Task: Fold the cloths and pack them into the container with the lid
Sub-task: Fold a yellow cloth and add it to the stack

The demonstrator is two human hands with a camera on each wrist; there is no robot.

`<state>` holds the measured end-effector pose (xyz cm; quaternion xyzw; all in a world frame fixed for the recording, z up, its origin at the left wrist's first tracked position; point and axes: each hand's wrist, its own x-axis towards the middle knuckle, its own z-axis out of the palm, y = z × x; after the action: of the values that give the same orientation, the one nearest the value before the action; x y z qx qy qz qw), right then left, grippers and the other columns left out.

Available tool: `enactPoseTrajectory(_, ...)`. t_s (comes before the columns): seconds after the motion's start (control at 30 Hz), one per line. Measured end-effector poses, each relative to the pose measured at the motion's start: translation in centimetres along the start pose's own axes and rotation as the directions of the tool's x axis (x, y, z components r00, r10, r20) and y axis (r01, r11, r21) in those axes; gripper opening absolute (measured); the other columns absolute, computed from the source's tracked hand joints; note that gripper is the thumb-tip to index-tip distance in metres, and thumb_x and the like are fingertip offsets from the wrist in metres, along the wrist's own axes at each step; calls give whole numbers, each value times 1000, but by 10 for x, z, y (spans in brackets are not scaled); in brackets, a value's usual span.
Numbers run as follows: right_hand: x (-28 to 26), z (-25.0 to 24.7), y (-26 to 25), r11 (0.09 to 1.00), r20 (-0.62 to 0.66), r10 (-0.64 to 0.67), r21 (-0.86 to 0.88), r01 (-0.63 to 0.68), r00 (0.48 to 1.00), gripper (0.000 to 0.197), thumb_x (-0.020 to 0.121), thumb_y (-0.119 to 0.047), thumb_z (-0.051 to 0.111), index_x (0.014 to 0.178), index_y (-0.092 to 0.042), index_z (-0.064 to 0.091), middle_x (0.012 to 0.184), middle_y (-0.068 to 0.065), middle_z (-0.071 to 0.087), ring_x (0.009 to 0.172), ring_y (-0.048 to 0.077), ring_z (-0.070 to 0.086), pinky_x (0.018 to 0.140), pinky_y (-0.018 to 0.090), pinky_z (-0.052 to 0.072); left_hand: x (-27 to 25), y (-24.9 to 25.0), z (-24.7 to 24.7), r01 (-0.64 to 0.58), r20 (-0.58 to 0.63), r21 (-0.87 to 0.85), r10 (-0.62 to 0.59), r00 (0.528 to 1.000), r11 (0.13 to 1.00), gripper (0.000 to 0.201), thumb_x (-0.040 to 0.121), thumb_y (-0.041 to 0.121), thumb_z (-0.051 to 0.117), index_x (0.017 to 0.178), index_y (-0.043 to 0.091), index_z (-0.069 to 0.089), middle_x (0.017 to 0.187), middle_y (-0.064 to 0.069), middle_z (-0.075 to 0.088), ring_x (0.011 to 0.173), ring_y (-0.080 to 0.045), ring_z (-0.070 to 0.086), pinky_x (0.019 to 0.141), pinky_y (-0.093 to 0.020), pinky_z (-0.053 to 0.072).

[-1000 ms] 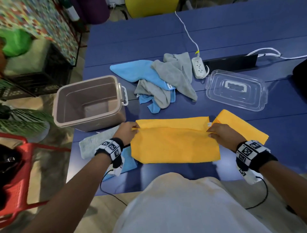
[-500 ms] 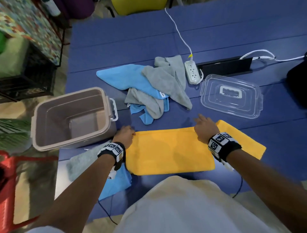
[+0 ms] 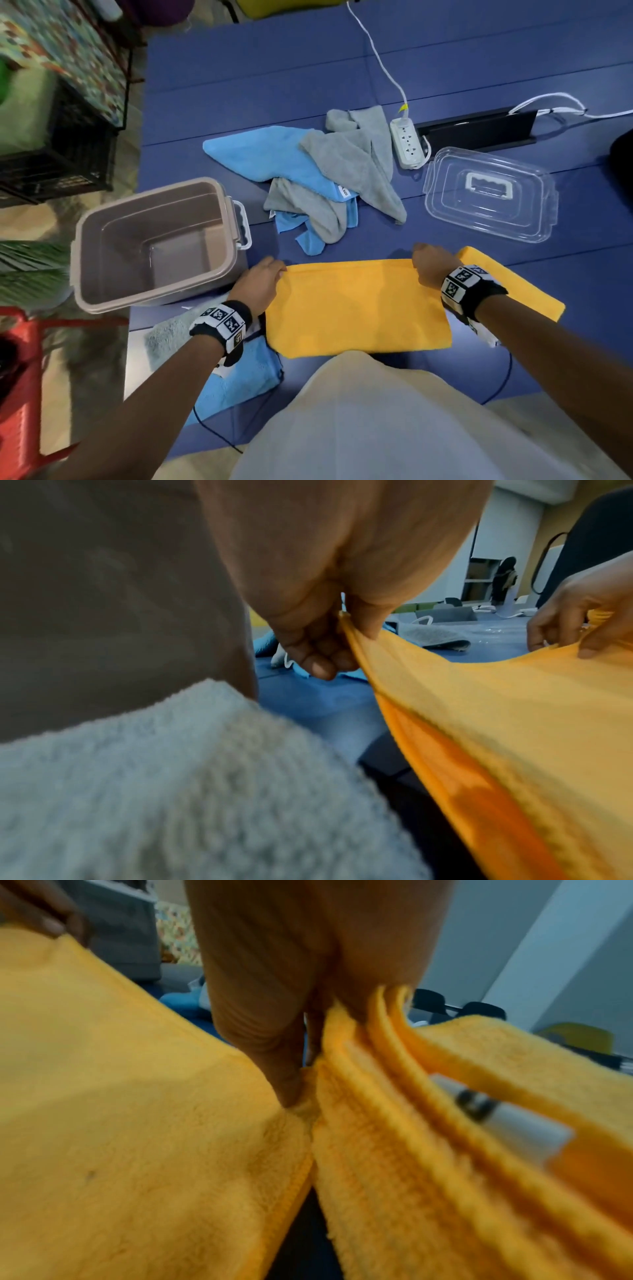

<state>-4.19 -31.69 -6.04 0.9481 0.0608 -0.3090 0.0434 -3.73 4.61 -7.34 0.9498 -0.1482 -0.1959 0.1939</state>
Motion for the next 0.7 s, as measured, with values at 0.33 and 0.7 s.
enactPoseTrajectory(0.33, -41, -51, 82, 806, -467, 143, 567, 171, 873, 13, 76, -7, 78, 88, -9, 77, 90, 12, 75, 83, 26, 68, 75, 31, 49, -42, 22, -70, -327, -240, 30, 324, 915, 945, 34, 94, 36, 43, 85, 12, 66, 74, -1, 52, 67, -24, 56, 62, -35, 43)
enactPoseTrajectory(0.7, -91, -118, 96, 614, -662, 180, 654, 443, 728, 20, 73, -5, 78, 93, -7, 74, 93, 4, 71, 73, -17, 60, 78, 4, 46, -71, 44, -134, -265, -458, -7, 232, 858, 964, 56, 93, 52, 34, 72, 3, 53, 55, -3, 50, 54, -20, 50, 56, -35, 36)
